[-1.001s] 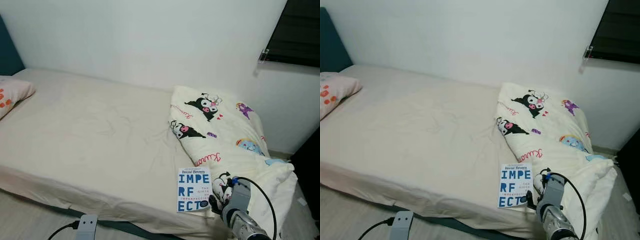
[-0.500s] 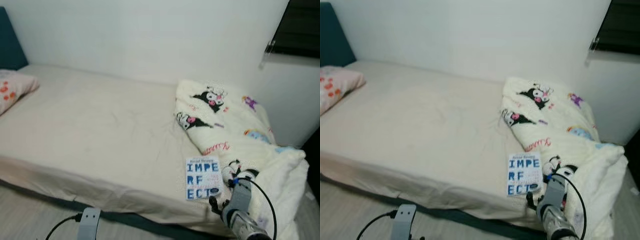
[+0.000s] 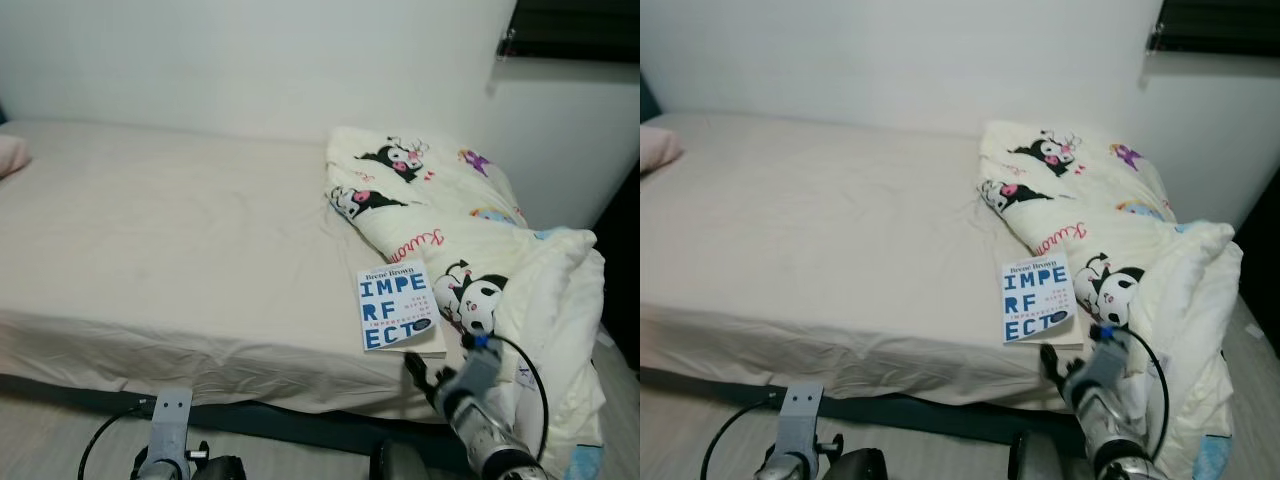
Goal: Clean up the room
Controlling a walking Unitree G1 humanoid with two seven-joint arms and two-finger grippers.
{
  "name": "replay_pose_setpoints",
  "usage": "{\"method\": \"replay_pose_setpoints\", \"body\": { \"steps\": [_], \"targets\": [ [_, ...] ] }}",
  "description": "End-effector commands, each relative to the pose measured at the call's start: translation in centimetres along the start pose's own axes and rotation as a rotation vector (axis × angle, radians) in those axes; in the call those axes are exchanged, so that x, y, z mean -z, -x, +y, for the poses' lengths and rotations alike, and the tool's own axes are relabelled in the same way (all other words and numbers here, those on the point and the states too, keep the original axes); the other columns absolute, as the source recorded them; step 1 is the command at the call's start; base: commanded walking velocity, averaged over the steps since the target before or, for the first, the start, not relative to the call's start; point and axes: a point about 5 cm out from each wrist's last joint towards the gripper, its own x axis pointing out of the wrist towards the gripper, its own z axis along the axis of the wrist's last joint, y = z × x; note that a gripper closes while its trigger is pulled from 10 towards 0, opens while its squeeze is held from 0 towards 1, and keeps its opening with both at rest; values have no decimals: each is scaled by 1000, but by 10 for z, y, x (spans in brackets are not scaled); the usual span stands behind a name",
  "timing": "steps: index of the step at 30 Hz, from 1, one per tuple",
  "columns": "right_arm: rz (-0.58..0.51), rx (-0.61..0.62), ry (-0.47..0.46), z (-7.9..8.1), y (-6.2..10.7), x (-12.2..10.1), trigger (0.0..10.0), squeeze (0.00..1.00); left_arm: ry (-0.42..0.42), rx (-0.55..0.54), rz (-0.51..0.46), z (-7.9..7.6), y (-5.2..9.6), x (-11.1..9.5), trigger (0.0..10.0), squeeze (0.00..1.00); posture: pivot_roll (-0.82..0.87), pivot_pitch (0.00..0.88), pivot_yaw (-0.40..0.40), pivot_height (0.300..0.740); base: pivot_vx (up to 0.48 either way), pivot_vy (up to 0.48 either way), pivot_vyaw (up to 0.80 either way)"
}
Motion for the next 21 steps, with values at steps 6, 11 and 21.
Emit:
{"method": "replay_pose_setpoints", "body": {
  "steps": [6, 11, 21],
  "targets": [
    [70, -130, 53, 24, -6, 11, 10000, 0, -44, -25, 10, 8, 2, 8, 10000, 0, -50, 43, -24, 500, 0, 0, 0],
    [90, 171, -64, -3, -2, 13, 10000, 0, -59, -22, 21, 10, 5, 16, 10000, 0, -24, 64, -28, 491, 0, 0, 0],
    [-82, -36, -215, 25, -15, -16, 10000, 0, -110, -45, 38, 27, 11, 31, 10000, 0, 24, 109, -26, 491, 0, 0, 0]
  ]
}}
